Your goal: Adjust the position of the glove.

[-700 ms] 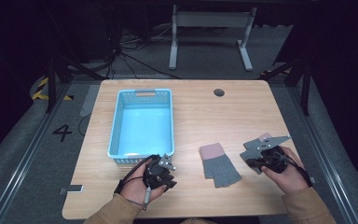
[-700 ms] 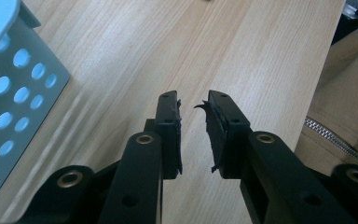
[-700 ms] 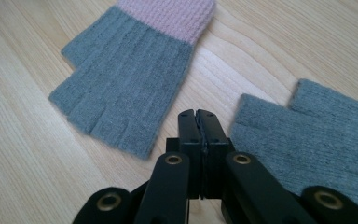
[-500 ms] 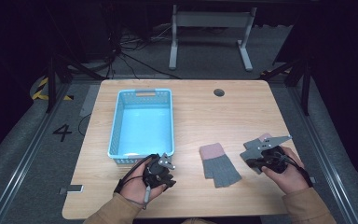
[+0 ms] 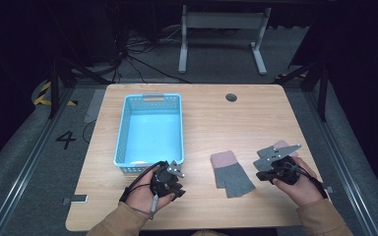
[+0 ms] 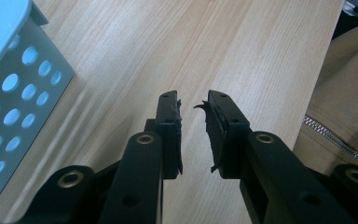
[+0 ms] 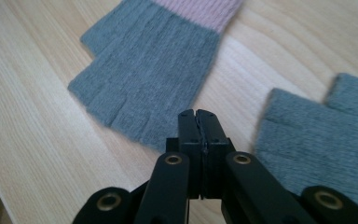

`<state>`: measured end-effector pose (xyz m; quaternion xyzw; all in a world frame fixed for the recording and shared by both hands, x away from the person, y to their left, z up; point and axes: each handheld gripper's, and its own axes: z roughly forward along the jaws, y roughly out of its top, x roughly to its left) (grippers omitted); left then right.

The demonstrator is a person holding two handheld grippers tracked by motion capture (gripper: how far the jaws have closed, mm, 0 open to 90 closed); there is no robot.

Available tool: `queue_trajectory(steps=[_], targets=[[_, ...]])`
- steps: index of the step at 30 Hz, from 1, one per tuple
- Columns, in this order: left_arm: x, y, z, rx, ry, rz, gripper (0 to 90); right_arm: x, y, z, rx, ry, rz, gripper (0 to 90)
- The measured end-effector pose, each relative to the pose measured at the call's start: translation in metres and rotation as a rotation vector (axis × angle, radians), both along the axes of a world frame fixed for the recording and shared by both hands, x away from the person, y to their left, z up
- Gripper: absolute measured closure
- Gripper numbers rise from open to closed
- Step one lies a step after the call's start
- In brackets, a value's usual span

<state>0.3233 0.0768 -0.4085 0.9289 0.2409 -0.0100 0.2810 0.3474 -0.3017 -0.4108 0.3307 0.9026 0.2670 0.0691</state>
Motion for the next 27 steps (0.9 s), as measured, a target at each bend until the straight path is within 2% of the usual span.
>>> queue_trajectory(steps=[11,21,27], targets=[[0.002,0.001,-0.001,0.004,-0.005,-0.002,75.9,0.003,0.008,-0.014,-0.036,0.041,0.019,90.0],[0.002,0.001,-0.001,0.004,-0.006,-0.001,76.5,0.005,0.011,-0.021,-0.060,0.056,0.006,90.0],[0.002,0.002,-0.001,0.002,-0.004,0.002,76.4,0.004,0.018,-0.026,-0.072,0.074,0.035,90.0]])
